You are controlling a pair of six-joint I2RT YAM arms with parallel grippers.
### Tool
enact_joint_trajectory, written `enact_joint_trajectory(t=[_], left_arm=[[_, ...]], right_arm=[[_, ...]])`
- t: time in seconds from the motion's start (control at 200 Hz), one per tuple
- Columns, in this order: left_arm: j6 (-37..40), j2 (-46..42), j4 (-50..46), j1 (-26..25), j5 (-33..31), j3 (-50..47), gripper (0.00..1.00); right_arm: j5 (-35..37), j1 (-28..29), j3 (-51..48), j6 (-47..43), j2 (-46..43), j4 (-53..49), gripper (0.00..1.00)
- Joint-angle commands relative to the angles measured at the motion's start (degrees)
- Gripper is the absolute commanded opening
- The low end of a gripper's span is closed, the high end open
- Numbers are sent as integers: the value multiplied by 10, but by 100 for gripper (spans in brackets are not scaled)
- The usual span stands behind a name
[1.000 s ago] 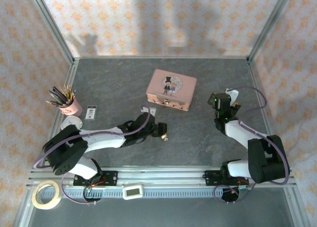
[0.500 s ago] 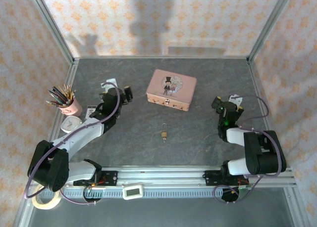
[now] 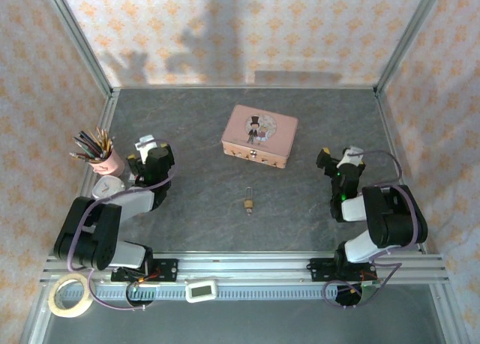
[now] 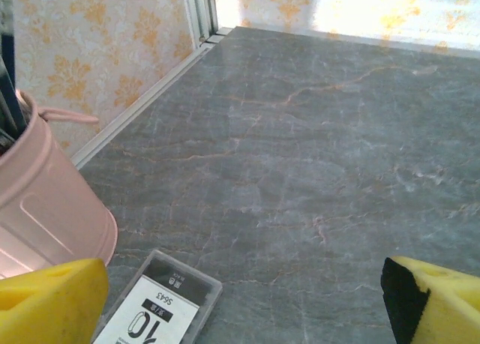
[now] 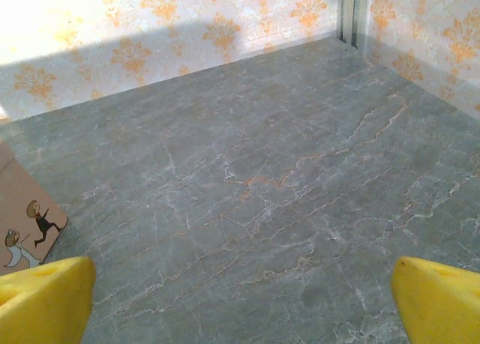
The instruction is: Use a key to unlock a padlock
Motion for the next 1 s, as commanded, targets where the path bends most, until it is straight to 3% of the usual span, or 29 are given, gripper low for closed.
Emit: enact_joint_trajectory(t=[0.0, 0.105, 0.18, 0.275, 0.355, 0.425, 0.996], left_arm=[[51, 22, 131, 9, 12, -21, 96], [100, 29, 296, 16, 56, -74, 96], [77, 43, 351, 49, 121, -103, 96], [60, 90, 494, 85, 175, -150, 96], [57, 68, 423, 88, 201, -138, 97], [67, 84, 454, 88, 209, -139, 97], [66, 80, 436, 88, 206, -134, 96]], right_arm=[[-6, -4, 3, -11, -3, 48, 100], [-6, -4, 1, -11, -3, 54, 100], [-6, -4, 0, -12, -3, 54, 100], [-6, -4, 0, -13, -3, 56, 100], [-7, -4, -1, -12, -3, 56, 100], [-6, -4, 0, -12, -2, 56, 100], [-6, -2, -1, -14, -3, 56, 100]])
